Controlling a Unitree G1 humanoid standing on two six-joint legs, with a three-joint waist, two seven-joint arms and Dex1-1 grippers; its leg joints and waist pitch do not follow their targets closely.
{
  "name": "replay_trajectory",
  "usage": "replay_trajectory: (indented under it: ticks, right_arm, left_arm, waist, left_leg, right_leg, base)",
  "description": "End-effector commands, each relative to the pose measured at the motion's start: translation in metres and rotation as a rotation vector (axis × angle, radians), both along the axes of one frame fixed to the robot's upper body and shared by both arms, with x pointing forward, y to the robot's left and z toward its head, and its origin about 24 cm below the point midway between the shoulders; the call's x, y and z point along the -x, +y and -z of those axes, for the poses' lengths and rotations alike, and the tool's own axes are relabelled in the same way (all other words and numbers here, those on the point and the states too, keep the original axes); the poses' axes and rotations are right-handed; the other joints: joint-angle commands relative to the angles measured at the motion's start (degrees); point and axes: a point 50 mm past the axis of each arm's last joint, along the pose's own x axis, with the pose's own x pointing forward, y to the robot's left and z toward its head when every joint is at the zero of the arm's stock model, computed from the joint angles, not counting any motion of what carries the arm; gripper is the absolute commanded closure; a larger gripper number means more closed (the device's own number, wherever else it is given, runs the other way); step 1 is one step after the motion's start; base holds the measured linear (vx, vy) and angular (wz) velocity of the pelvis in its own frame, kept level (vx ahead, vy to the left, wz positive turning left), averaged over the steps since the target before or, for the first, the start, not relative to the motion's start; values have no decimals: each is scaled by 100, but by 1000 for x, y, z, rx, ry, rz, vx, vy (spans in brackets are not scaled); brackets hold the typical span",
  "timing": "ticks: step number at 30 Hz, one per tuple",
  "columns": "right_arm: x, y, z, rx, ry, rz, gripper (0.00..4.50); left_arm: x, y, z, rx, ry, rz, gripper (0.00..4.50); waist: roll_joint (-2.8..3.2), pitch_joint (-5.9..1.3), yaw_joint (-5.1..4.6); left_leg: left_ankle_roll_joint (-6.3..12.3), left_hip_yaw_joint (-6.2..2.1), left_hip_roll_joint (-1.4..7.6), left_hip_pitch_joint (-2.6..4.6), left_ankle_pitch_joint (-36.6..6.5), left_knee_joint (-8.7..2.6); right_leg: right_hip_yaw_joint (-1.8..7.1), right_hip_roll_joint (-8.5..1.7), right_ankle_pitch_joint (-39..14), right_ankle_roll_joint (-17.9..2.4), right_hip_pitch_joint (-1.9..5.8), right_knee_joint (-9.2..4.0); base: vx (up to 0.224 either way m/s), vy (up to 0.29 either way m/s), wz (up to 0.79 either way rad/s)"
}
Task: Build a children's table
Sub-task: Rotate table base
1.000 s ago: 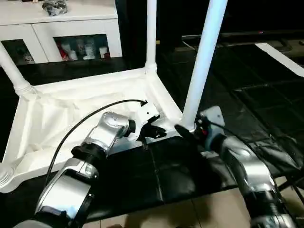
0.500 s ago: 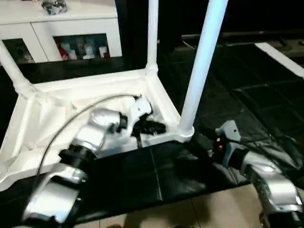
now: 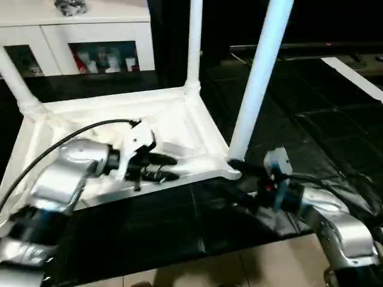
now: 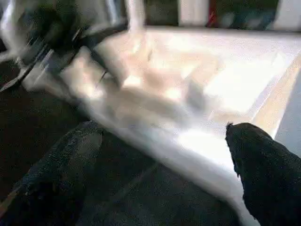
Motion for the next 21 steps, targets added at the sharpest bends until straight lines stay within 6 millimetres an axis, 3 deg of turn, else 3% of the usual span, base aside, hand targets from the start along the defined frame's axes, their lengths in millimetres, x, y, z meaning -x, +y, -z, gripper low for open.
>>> replay_trajectory:
  ticks: [1,5,7,10,20,21]
  right_arm:
    - [-5,8,-2,10,-19,11,0]
    - [-11,20,-3,7,-26,17,0]
    - [-24,34,-2,24,-41,90,0]
    - [-33,42,-1,28,-35,149,0]
    - [-50,51,5,80,-29,303,0]
    - [-59,46,11,108,-8,408,0]
  left_arm:
    - [8,1,0,-51,36,21,194]
    - [13,6,2,-95,64,6,163]
    - [16,10,2,-141,92,-18,148]
    - [17,11,5,-180,110,-37,122]
    - [19,10,14,-247,139,-59,36]
    - [18,11,18,-270,137,-80,36]
  waist:
    - [3,-343,2]
    - [45,-348,8]
    - [56,-340,-25]
    - [87,-338,-22]
    - [104,-341,-56]
    - [108,-338,-57]
  left_leg:
    - [67,-122,248,85,-1155,-460]
    - [-67,-122,248,127,-1294,-462]
    - [-148,-142,222,90,-1351,-482]
    - [-225,-139,227,141,-1482,-474]
    - [-320,-152,203,147,-1627,-482]
    - [-345,-152,214,156,-1640,-484]
  right_leg:
    - [339,-344,-2003,-942,261,-397]
    - [351,-335,-1915,-1003,236,-389]
    - [346,-333,-1938,-1011,265,-373]
    - [364,-341,-2071,-954,244,-401]
    - [364,-328,-2076,-930,274,-404]
    - [368,-333,-2081,-926,250,-402]
  base:
    - [0,0,0]
    - [0,0,0]
    - [0,0,0]
    - [0,0,0]
    - [0,0,0]
    - [0,0,0]
